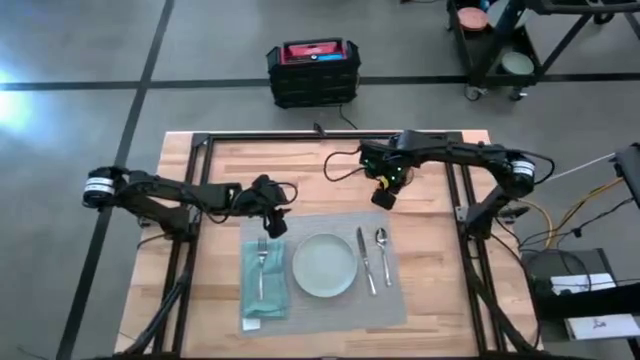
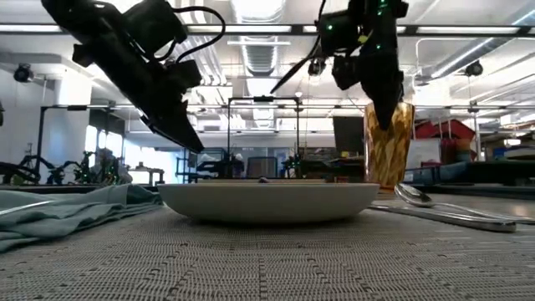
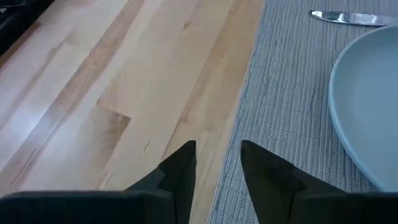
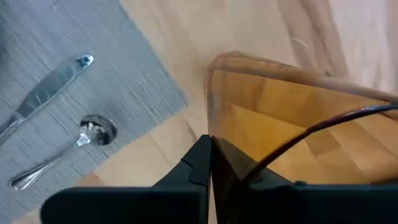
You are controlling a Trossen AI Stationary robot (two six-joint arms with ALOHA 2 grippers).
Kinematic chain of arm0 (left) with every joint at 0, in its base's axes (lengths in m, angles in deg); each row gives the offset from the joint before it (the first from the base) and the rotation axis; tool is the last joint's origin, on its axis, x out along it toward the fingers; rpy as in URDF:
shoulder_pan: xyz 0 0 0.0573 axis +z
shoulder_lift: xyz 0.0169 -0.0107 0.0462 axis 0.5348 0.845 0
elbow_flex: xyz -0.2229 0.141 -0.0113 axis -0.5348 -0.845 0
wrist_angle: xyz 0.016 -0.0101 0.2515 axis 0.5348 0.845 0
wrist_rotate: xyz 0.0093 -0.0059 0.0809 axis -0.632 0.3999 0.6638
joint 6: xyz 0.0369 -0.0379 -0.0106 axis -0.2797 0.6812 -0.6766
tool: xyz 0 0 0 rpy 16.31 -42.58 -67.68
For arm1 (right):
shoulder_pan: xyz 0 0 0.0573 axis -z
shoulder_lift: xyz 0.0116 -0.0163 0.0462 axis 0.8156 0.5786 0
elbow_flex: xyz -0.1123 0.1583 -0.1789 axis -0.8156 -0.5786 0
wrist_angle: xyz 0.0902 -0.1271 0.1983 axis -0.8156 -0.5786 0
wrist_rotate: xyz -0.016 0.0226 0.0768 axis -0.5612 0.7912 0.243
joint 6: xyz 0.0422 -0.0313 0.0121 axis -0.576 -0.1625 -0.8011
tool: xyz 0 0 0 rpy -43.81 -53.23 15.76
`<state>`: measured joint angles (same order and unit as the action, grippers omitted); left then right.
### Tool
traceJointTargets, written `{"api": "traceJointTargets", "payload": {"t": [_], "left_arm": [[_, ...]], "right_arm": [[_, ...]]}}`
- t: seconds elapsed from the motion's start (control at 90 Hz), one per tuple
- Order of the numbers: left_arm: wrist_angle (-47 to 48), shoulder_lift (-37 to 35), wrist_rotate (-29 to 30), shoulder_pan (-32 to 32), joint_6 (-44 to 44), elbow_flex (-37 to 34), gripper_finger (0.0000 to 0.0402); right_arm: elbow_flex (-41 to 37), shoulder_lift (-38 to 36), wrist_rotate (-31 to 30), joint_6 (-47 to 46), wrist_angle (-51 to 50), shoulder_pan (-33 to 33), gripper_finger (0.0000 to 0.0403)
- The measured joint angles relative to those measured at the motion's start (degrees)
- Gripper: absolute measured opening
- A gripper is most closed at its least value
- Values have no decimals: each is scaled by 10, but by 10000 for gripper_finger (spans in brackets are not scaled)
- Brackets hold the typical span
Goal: Set table place
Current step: Put the brown glass on top of the gray placemat
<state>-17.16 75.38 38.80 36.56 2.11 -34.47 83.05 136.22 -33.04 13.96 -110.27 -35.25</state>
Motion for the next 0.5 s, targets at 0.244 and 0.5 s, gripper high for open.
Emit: {"api": "traceJointTargets", "payload": {"t": [0.244,0.5], "left_arm": [[1,0,-1,0,0,0,114],[1,0,-8,0,0,0,114]], "right_arm": [[0,7,1,1,13,0,10],[0,7,2,-5,25,0,72]]}}
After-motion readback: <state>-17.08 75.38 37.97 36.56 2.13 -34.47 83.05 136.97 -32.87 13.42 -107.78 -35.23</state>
